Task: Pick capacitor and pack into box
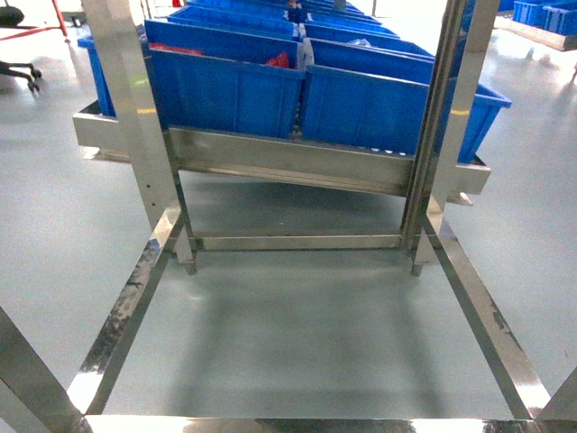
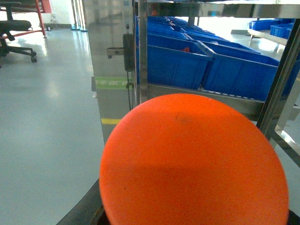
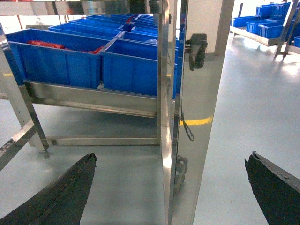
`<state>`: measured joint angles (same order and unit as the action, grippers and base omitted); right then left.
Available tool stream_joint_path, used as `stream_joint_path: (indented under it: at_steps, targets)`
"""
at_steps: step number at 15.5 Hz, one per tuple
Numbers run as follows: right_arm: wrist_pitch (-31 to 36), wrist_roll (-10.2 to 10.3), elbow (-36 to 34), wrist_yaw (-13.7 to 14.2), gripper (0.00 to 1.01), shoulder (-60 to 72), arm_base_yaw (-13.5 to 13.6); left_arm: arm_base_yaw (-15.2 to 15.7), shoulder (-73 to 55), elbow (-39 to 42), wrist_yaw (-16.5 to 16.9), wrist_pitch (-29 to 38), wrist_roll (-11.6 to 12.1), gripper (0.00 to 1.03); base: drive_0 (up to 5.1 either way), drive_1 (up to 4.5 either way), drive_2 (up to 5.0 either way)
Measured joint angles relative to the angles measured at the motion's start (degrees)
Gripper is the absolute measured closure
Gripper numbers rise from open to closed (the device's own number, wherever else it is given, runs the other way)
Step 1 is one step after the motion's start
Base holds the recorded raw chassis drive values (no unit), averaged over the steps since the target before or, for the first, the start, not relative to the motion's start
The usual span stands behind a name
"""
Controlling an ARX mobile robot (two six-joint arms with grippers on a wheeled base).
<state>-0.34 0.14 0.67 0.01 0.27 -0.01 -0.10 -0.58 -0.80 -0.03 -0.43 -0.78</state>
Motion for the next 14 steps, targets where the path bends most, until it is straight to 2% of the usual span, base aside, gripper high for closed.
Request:
stream_joint_path:
  at_steps: [7, 14]
  targets:
    - [0.09, 0.00, 0.00, 0.02, 0.03, 0.00, 0.00, 0.04, 0.00, 0.00, 0.04, 0.09, 0.04, 0.59, 0.0, 0.00, 0.0]
    - [0.00, 0.00, 0.00, 0.00, 0.03, 0.00, 0.00, 0.04, 0.00, 0.00, 0.07, -0.02, 0.04, 0.59, -4.8, 2.67, 2.7]
